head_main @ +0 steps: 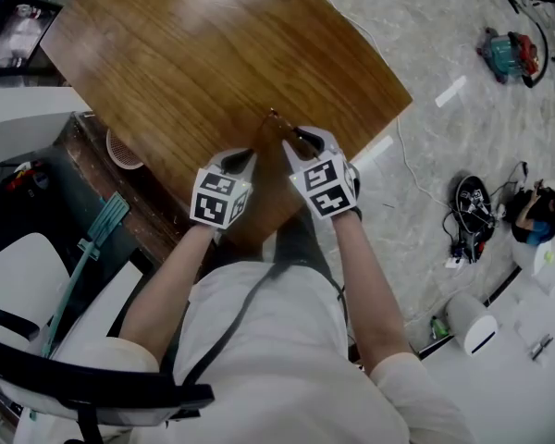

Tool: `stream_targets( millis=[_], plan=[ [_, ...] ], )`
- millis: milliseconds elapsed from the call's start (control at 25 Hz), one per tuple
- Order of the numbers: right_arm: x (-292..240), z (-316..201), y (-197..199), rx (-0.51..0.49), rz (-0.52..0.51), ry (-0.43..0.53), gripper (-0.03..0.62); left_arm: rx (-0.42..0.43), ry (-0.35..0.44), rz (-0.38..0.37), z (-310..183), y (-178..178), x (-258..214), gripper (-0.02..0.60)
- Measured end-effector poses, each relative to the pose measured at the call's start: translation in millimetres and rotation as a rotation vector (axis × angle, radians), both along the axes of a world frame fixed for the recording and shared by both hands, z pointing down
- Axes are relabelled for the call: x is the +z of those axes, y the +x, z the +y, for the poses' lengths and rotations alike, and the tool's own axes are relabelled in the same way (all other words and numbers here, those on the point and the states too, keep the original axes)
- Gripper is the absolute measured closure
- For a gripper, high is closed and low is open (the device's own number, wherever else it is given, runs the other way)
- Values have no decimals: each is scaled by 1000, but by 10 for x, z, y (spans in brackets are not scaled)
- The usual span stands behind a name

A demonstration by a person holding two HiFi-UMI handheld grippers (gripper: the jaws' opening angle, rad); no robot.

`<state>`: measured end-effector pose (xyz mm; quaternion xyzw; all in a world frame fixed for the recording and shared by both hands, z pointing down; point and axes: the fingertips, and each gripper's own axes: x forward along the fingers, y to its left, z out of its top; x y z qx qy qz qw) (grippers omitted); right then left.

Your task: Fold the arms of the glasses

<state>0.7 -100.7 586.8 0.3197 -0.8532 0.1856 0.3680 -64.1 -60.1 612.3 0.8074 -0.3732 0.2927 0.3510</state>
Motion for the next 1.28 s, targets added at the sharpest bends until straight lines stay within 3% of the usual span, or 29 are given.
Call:
stream_targets(
  millis=[360,720,920,1280],
  plan=[
    [48,45,-38,68,-67,-48,477,43,-43,28,136,427,89,509],
    [103,57,-64,72,-141,-121,441,36,-60,111,98,444,101,493],
    [92,79,-135,63,-182,-160,364,60,-30,105,76,464,82,489],
    [120,44,-139,118,-194,-195,361,94,45,71,22,584,40,477]
  ],
)
